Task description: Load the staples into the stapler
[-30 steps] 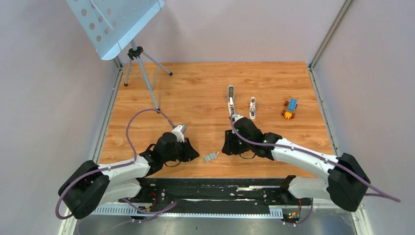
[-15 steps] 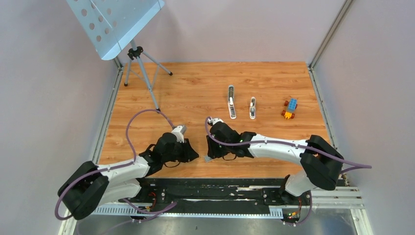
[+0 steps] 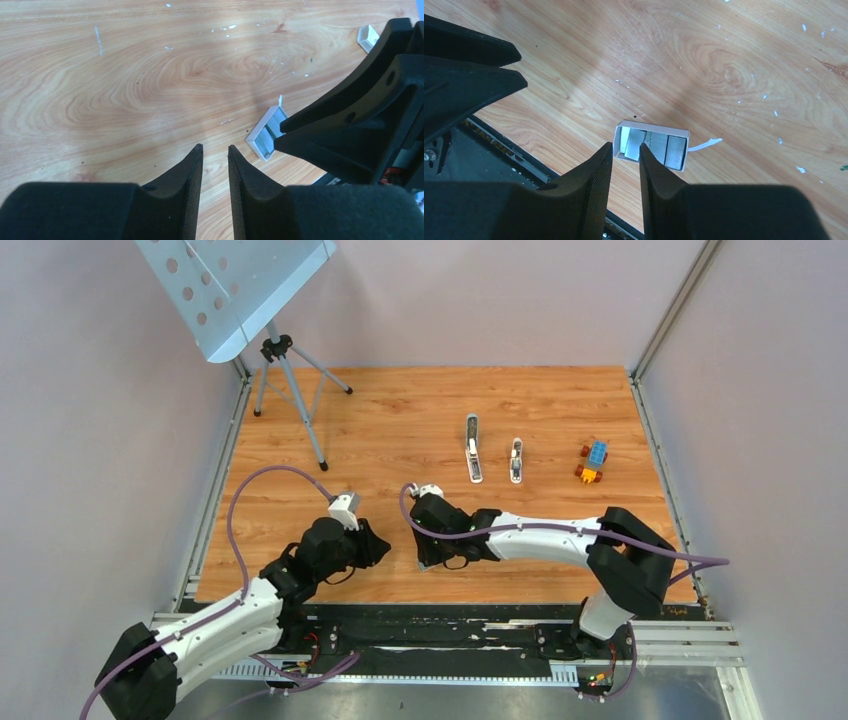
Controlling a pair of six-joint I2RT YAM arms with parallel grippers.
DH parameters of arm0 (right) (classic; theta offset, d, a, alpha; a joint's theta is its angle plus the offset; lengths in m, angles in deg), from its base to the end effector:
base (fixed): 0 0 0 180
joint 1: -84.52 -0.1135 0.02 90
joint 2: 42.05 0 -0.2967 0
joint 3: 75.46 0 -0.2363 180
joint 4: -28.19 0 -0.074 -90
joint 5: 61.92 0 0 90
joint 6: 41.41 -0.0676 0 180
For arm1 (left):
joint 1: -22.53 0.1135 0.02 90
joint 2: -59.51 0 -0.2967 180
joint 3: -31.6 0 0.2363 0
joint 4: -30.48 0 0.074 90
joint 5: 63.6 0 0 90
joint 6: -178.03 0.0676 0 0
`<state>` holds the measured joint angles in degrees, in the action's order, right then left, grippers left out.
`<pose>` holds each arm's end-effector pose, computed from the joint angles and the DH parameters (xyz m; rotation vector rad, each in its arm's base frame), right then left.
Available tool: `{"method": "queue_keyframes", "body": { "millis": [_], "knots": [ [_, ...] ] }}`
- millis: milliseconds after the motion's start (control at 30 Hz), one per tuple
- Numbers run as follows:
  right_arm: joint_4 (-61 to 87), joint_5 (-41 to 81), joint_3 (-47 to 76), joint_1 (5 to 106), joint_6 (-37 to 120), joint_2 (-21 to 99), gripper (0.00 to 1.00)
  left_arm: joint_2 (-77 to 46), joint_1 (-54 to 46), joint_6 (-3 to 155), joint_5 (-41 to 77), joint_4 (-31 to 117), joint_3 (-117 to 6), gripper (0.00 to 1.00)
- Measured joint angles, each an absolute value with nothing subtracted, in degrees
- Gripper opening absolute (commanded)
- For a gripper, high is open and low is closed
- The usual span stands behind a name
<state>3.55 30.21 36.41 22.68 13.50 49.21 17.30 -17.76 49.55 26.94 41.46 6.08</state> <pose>0.1622 0.2977 0.2125 -0.5692 2.4725 0.7021 0.1163 -0.0978 0.1792 0.0280 2.1619 -0.8218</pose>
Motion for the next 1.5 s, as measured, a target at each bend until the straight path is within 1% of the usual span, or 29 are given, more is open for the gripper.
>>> {"method": "queue_keyframes", "body": {
  "millis": [400,1500],
  "knots": [
    [1.5,31.8,34.7,21.7,13.5,52.4,0.28,18.2,-17.8,50.4,29.1,44.5,6.4,0.28],
    [-1.9,33.3,31.4,20.4,13.7,55.8,0.25,21.1,-17.8,51.3,30.1,46.7,7.5,0.3]
  ]
}}
